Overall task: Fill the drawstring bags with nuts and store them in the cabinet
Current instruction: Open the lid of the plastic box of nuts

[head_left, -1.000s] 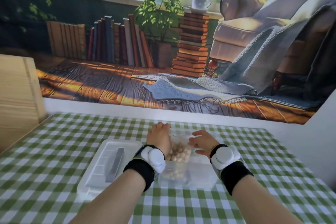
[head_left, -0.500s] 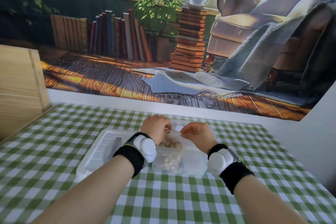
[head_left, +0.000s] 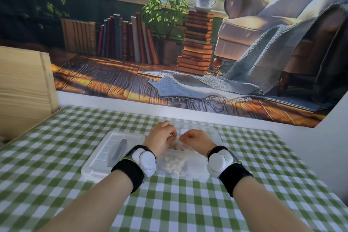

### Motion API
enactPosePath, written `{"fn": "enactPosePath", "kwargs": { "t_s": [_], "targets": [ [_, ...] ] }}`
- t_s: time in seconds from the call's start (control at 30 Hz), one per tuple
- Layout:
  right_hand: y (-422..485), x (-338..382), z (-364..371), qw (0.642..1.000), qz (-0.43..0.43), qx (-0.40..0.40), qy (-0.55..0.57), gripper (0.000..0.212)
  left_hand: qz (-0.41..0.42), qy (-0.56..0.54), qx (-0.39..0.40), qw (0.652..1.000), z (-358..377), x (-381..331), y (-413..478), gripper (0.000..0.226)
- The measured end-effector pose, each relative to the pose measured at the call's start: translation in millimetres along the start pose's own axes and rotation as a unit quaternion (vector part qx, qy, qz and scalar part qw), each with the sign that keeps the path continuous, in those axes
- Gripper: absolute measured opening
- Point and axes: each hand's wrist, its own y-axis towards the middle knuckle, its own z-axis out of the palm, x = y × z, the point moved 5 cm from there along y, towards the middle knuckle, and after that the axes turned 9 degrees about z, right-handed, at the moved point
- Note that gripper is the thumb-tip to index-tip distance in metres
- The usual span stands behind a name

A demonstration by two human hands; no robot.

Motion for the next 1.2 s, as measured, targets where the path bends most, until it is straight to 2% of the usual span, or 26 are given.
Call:
{"fn": "enactPosePath", "kwargs": {
  "t_s": [0.17,0.37,0.5,0.7,1.03,1.2],
  "targets": [
    [0.7,3.5,3.0,1.0,-0.009,0.013,-0.025,0.01,0.01,-0.016,-0.014,1.0,0.5,2.1,-6.4,0.008],
    [-0.8,10.7,10.9,0.982,-0.057,0.036,-0.176,0.02,0.03,-0.028,-0.015,0.999,0.2,6.9,-9.9,0.009],
    [1.4,11.3,10.6,0.986,-0.05,0.055,-0.149,0.038,0.031,-0.03,-0.01,0.999,0.0,6.7,-7.5,0.008],
    [3.4,7.1,8.7,0.992,-0.018,0.075,-0.101,0.021,0.042,-0.025,-0.003,0.999,1.0,6.7,-9.2,0.009],
    [11.8,23.5,3.9,0.97,-0.081,-0.015,-0.23,0.02,0.078,-0.022,0.008,0.997,-13.0,3.8,-2.9,0.01],
    [25.6,22.5,-15.6,0.971,-0.051,-0.06,-0.227,0.019,0.137,-0.013,0.004,0.991,-28.9,-6.1,-1.5,0.009]
  ]
}}
